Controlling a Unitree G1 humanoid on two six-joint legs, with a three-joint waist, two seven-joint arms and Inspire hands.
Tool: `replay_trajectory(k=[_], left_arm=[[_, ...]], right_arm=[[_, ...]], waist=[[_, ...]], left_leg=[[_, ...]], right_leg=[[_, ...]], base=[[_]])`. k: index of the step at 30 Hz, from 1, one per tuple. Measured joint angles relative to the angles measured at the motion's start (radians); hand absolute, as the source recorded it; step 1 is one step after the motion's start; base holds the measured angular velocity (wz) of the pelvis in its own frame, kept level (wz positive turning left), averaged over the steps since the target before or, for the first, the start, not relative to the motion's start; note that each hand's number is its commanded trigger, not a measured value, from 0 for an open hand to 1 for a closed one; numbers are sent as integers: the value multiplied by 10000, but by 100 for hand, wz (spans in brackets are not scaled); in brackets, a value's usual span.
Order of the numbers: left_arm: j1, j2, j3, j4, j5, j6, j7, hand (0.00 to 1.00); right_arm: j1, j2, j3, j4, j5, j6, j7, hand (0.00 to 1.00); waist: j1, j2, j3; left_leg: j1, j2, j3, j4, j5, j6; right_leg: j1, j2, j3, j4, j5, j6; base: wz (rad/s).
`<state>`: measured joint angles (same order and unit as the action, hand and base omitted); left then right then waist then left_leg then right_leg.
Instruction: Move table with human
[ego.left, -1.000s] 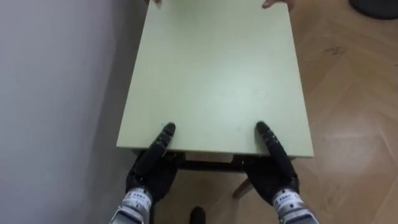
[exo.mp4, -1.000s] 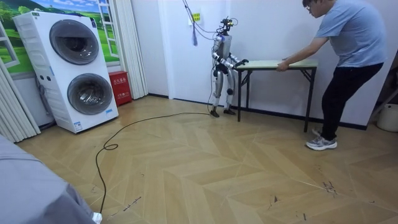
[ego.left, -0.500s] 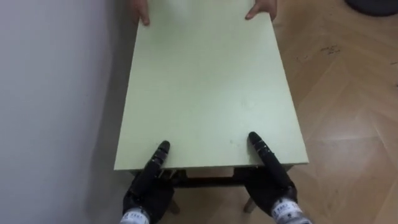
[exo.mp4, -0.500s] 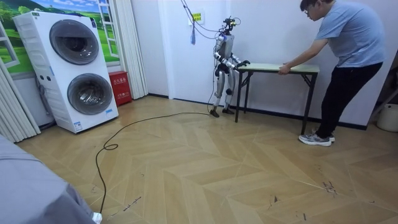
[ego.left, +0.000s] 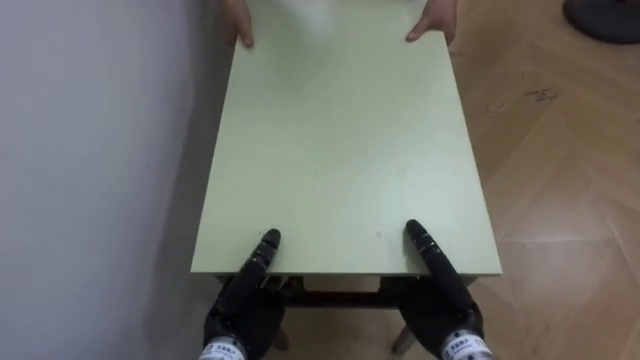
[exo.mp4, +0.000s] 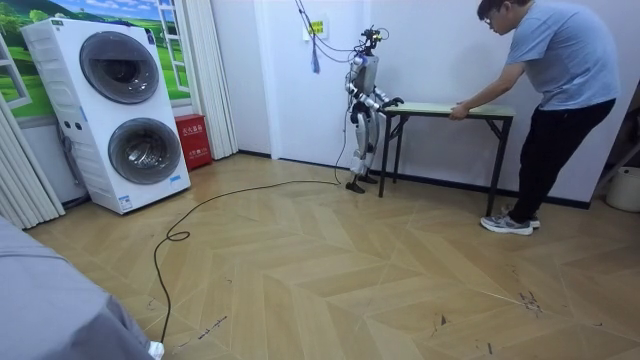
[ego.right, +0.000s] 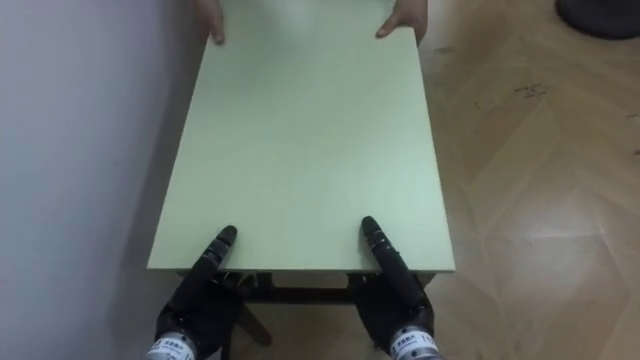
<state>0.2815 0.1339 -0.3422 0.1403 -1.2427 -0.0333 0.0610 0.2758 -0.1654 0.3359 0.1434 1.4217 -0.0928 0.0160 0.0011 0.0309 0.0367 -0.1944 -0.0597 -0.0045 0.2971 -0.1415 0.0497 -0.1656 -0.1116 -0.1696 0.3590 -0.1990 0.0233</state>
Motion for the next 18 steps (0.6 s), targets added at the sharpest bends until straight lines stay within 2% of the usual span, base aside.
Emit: replay_trajectory(k=[6, 12, 13, 15, 16, 17, 18], left_arm=[[65, 98, -157, 76, 18, -15, -1, 84], [41, 98, -127, 316, 326, -139, -4, 79], [41, 47, -115, 417, 376, -169, -38, 75], [0, -42, -77, 487, 376, -168, -41, 59], [4, -44, -81, 494, 376, -162, -81, 17], [6, -44, -80, 494, 376, -158, -95, 0], [22, -33, -78, 494, 380, -157, -132, 0]], right_arm=[[139, -77, 158, 89, 261, -26, 5, 100], [144, -76, 353, 350, 286, -101, 239, 100], [147, -67, 357, 417, 284, -106, 323, 100], [148, -71, 359, 427, 284, -98, 387, 100], [161, -81, 355, 437, 285, -95, 435, 41], [175, -79, 351, 437, 286, -95, 453, 0], [189, -76, 349, 437, 286, -95, 470, 0]], waist=[[38, -127, -9], [109, -225, -19], [96, -255, -39], [75, -265, -43], [78, -265, -44], [92, -265, -44], [96, -265, -44]], left_leg=[[369, 28, 35, -265, 5, 11], [612, 143, 168, -443, 1, 4], [642, 148, 168, -469, -4, -3], [640, 151, 171, -494, -6, -7], [647, 150, 181, -521, -6, -7], [662, 149, 183, -544, -6, -7], [687, 149, 184, -578, -6, -6]], right_leg=[[473, 104, 71, -521, 122, 51], [793, 253, 163, -928, 268, 5], [831, 265, 157, -965, 270, 2], [832, 270, 159, -995, 278, -2], [832, 269, 153, -1002, 283, 1], [834, 269, 142, -1004, 285, 1], [850, 269, 128, -1013, 289, 1]], base=[[-1], [-6], [0], [0], [0], [0], [0]])
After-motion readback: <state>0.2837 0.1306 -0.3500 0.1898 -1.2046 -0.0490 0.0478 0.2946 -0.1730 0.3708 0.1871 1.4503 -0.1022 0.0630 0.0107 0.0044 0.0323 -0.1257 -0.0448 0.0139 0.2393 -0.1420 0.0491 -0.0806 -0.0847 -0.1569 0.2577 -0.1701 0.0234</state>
